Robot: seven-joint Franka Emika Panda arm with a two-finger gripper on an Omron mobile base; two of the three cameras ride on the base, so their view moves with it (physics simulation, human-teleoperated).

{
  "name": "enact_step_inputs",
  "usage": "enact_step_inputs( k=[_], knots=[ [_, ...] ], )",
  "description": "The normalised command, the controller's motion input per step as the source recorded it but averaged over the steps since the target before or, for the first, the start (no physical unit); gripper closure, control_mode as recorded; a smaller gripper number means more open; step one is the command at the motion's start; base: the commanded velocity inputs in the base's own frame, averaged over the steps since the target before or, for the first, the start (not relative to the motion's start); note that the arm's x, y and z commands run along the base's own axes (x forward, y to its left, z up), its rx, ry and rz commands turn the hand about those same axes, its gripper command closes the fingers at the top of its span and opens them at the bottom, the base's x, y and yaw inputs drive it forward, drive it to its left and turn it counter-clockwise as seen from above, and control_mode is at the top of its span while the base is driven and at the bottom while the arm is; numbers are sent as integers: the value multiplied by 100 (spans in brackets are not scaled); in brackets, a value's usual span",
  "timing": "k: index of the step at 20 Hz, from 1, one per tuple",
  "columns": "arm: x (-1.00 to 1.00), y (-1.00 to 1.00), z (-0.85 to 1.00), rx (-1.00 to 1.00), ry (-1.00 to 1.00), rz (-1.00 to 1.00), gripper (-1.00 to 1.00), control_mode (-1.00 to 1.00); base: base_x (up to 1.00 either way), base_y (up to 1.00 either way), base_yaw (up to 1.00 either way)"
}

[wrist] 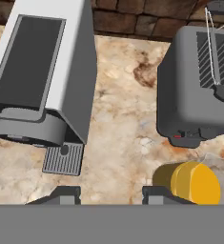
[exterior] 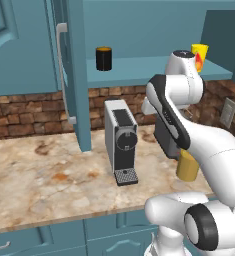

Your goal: There is a tray on the dining counter. Grab the cup, mug, and pitcher and place them on the tray. The pitcher may be placed next to the tray if it cannot fit the tray.

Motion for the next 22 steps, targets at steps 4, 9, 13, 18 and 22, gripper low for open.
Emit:
enact_step_inputs(
  k=[4,9,13,18,22],
  knots=[
    [7,-2,0,0,0,0,-100,-100,0,0,0],
    [9,-11,2,0,0,1,-100,-100,0,0,0],
    [0,-6,37,0,-13,5,-100,-100,0,0,0],
    [-7,-1,59,-4,-14,12,-100,-100,0,0,0],
    [-24,-7,33,-12,-18,18,-100,-100,0,0,0]
  ],
)
